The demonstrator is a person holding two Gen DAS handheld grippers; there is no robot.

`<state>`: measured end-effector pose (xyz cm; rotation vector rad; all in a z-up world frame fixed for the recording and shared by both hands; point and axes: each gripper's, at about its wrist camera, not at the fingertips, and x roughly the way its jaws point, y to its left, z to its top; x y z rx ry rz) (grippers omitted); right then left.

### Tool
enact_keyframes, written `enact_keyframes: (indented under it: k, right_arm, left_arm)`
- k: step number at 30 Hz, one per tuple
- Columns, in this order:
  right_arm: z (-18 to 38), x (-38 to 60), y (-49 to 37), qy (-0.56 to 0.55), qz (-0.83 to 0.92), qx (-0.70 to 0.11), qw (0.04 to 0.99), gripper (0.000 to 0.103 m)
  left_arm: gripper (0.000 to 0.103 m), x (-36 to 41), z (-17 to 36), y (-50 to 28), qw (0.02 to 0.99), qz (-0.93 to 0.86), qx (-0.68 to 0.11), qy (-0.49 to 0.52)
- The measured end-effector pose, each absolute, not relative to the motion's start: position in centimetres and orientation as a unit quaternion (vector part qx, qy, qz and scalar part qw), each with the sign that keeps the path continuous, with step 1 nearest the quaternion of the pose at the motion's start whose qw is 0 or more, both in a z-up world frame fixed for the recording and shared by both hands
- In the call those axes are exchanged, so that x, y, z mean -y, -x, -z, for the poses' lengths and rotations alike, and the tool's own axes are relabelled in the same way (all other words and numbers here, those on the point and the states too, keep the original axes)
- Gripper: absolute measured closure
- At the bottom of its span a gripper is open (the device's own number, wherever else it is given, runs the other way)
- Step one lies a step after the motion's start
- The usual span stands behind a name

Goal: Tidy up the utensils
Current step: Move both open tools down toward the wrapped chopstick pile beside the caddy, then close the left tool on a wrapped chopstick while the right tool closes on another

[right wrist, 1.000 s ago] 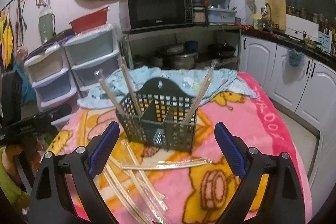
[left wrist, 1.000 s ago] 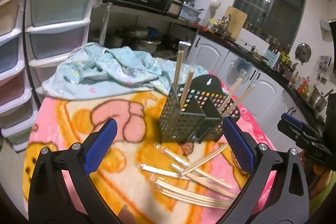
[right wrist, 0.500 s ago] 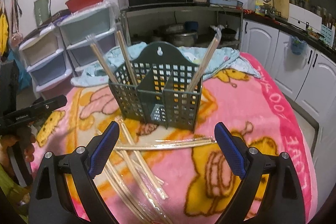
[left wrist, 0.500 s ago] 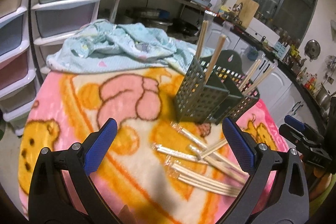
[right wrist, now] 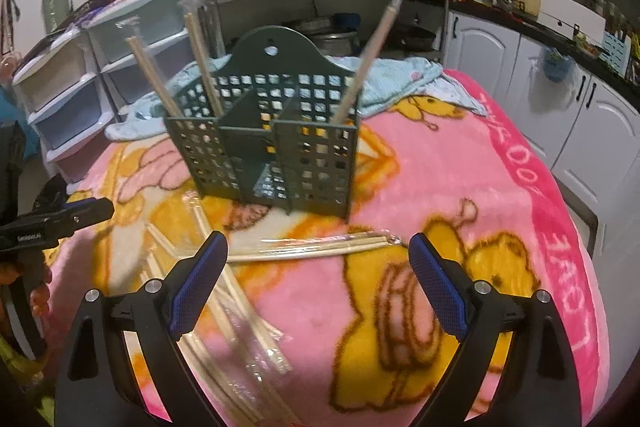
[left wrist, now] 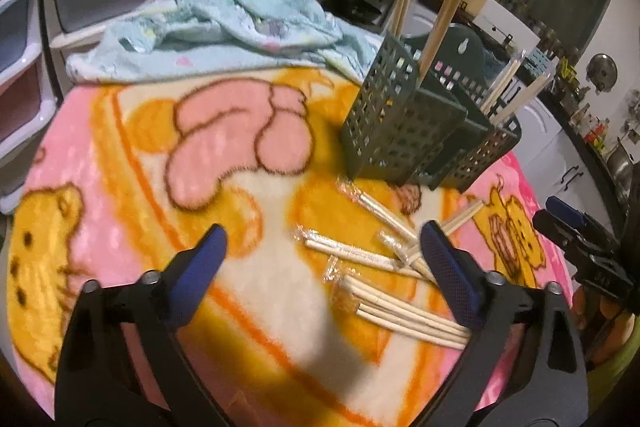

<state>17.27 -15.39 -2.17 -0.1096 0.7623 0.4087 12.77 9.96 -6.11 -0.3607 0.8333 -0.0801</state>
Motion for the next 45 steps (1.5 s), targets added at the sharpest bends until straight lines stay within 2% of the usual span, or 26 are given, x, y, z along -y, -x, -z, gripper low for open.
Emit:
enact_keyframes:
  k: [4,13,18,21,27,29,33,38,42,45]
  right_arm:
    - [3.1,16.1,-18.4,0.048,-0.179,-0.379,0.907,0.014]
    - [5.3,17.8,-20.9,0.014,-0.152,-0.415,0.897,0.014]
    - [6.3,18.2,-22.7,-0.001,-0.145,-0.435,0.889,0.016]
    - [7.0,18.6,-24.0,-0.018,-0.142,-0.452,0.881,0.024]
    - [8.5,19.3,-26.6,-0.051,-0.128,-0.475,0.869,0.038]
    - [9.0,19.5,-27.3,-0.057,-0.128,-0.482,0.865,0.047]
    - [9.9,19.8,-27.8,-0.063,-0.127,-0.490,0.860,0.056]
    - [10.3,20.0,-27.4,-0.044,-0.120,-0.483,0.866,0.073]
    - [10.4,20.3,-27.1,-0.045,-0.116,-0.478,0.869,0.081]
    - [10.5,20.3,-26.9,-0.037,-0.114,-0.473,0.873,0.092]
  left_arm:
    - [0.039,-9.8,7.2,-13.5,0.890,0.048,-0.416,0.183]
    - [0.057,-10.0,9.4,-14.8,0.864,0.055,-0.447,0.227]
    - [0.059,-10.3,10.1,-15.6,0.854,0.047,-0.459,0.239]
    - [0.070,-10.3,10.3,-16.0,0.855,0.034,-0.462,0.233]
    - [0.081,-10.9,10.5,-16.4,0.854,0.024,-0.463,0.236]
    - [0.081,-11.0,10.5,-16.4,0.854,0.024,-0.464,0.235]
    - [0.082,-10.8,10.5,-16.5,0.855,0.024,-0.463,0.230]
    - [0.083,-10.6,10.5,-16.5,0.859,0.021,-0.463,0.220]
    - [0.084,-10.3,10.5,-16.6,0.861,0.017,-0.462,0.211]
    - [0.086,-10.2,10.4,-16.7,0.862,0.013,-0.463,0.205]
